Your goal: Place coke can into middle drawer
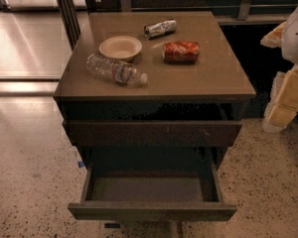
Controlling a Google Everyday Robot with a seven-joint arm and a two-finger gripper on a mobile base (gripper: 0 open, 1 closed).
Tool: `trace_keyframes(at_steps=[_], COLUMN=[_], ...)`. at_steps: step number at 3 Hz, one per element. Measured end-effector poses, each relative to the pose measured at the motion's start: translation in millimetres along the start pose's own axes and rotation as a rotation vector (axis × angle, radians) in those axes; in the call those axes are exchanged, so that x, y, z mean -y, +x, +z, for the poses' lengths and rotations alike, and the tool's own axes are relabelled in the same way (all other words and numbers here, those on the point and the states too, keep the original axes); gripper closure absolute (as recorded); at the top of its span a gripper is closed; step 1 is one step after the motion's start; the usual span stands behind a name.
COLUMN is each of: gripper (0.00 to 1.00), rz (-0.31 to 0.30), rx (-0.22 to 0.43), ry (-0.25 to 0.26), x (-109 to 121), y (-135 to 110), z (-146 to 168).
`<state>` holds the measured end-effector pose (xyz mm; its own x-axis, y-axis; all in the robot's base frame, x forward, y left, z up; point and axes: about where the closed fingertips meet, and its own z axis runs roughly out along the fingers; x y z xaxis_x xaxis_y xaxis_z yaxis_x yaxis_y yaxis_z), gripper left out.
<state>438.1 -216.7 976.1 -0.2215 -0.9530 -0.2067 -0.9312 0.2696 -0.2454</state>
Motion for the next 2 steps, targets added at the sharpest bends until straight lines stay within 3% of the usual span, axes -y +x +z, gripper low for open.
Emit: trace_keyframes(at_steps=[2], gripper=[0.00], rz=[0.004], rx=[0.006], ry=[0.005], x=[0.9], y=[0.2], z=[-0.4])
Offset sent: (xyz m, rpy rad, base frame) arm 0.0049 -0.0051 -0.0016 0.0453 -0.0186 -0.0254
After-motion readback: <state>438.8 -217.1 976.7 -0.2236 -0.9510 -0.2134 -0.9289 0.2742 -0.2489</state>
